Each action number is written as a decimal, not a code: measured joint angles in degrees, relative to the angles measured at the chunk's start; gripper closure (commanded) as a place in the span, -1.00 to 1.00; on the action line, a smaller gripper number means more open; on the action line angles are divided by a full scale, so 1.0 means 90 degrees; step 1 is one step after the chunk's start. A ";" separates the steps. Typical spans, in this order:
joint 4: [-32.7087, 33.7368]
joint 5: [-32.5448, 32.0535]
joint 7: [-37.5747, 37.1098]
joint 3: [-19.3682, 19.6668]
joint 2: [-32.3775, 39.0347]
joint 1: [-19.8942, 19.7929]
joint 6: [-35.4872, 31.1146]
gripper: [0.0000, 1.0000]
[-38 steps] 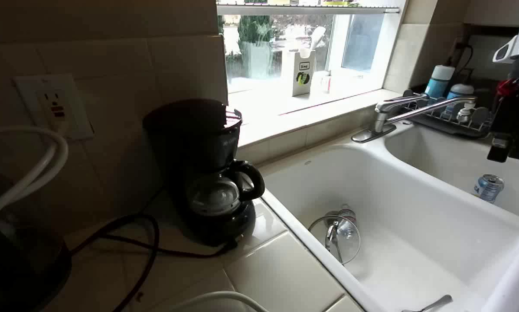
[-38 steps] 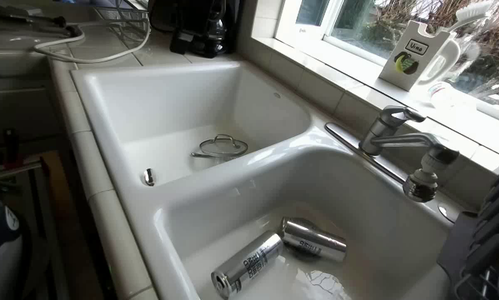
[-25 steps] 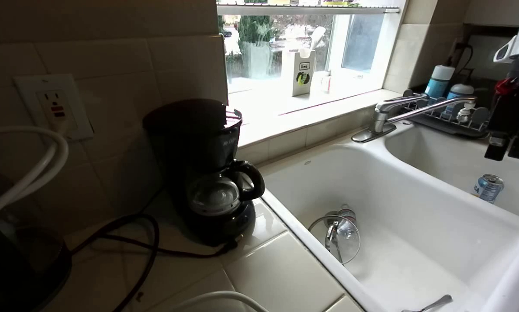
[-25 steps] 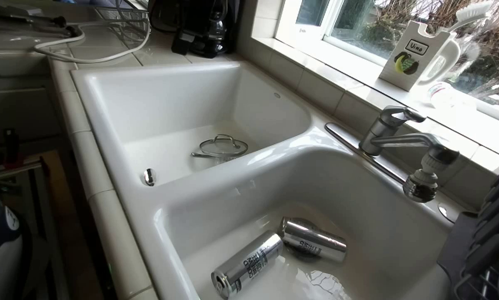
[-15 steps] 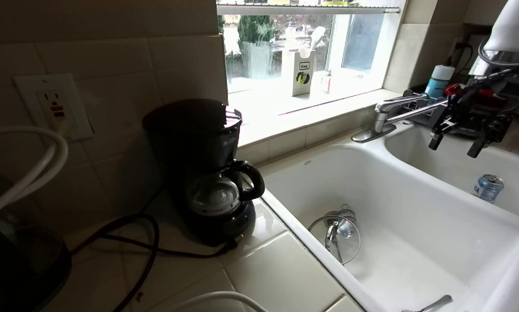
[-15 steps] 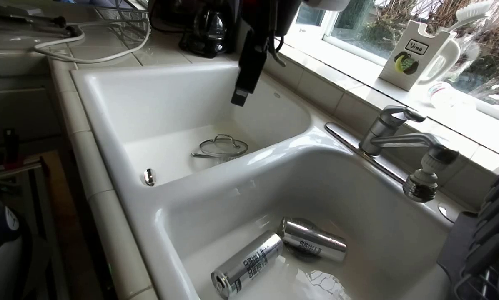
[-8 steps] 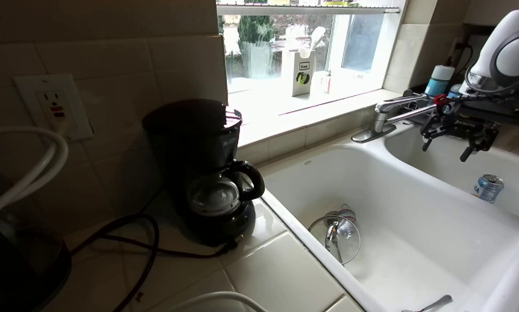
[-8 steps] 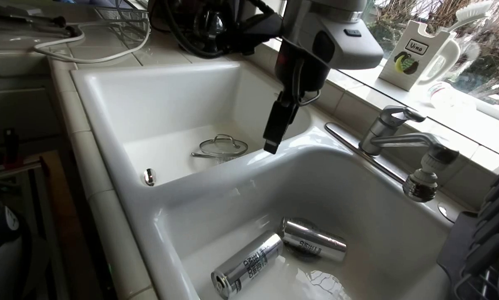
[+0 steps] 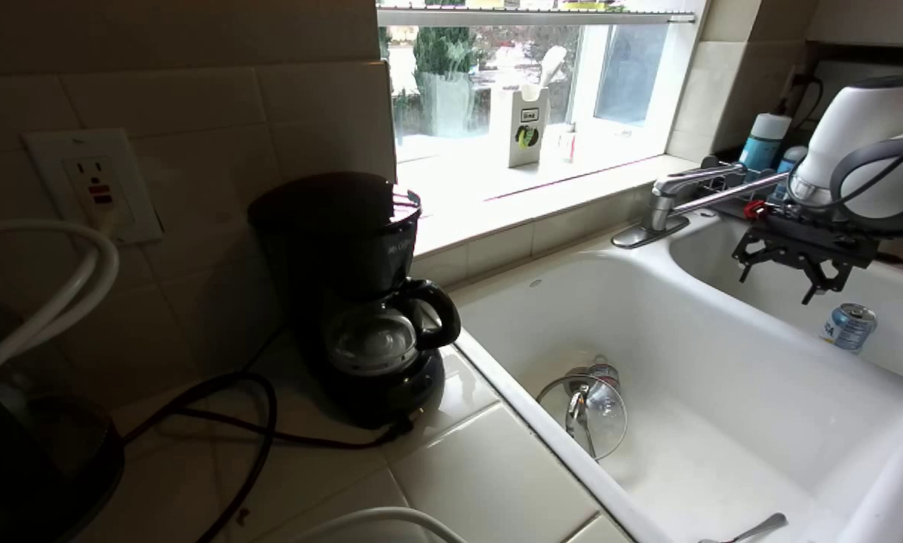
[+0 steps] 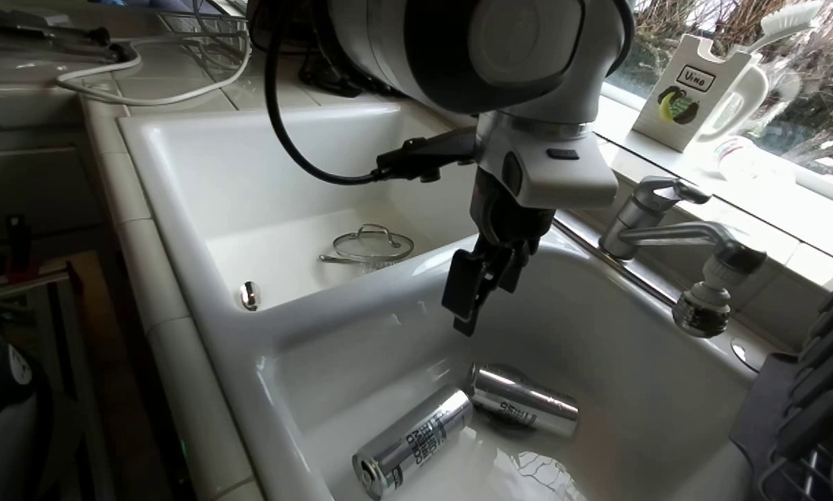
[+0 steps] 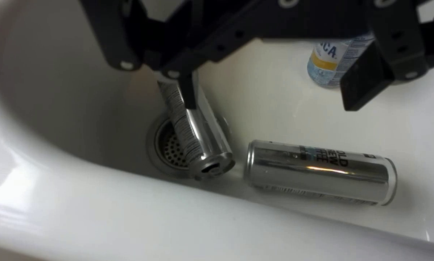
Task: Move the can to the sink on the left
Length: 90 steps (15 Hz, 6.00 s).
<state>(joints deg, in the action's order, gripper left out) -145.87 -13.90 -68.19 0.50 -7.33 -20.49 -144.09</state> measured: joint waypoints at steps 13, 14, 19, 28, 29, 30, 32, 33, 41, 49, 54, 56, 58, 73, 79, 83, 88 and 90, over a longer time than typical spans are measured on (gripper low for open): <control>0.0308 -0.1328 -0.1444 0.0568 0.0649 0.0262 -0.0265 -1.00; 0.0338 -0.1331 -0.1444 0.0579 0.0679 0.0268 -0.0266 -1.00; 0.0372 -0.1333 -0.1442 0.0623 0.0699 0.0319 -0.0266 -1.00; 0.0375 0.0447 0.1984 0.0793 0.1432 0.0537 -0.2002 -1.00; 0.0383 0.0870 0.2483 0.0661 0.1551 0.0495 -0.1968 -1.00; 0.0396 0.1248 0.2957 0.0620 0.1665 0.0524 -0.1949 -1.00; 0.0494 0.1456 0.3395 0.0740 0.1902 0.0659 -0.1948 -1.00; 0.0595 0.1167 0.3223 0.1014 0.2052 0.0819 -0.1953 -1.00; 0.1009 0.0516 0.2690 0.1793 0.2542 0.1259 -0.2118 -1.00; 0.1009 0.1586 0.3814 0.1609 0.2619 0.1271 -0.2117 -1.00; 0.1011 0.2090 0.4359 0.1473 0.2770 0.1283 -0.2066 -1.00; 0.1018 0.2192 0.4455 0.1472 0.2859 0.1281 -0.2028 -1.00; 0.1048 0.2333 0.4540 0.1471 0.2947 0.1275 -0.1924 -1.00; 0.1676 0.3820 0.6190 0.1052 0.3214 0.0449 -0.0697 -1.00; 0.1893 0.4159 0.6310 0.0915 0.3449 0.0395 -0.0696 -1.00; 0.2024 0.4293 0.6376 0.0817 0.3577 0.0366 -0.0696 -0.47; 0.2128 0.4340 0.6422 0.0784 0.3716 0.0343 -0.0696 0.29; 0.2154 0.4358 0.6453 0.0778 0.3733 0.0333 -0.0696 0.42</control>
<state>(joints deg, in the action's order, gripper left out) -126.49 25.33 -10.11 7.49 26.27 -17.49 -150.36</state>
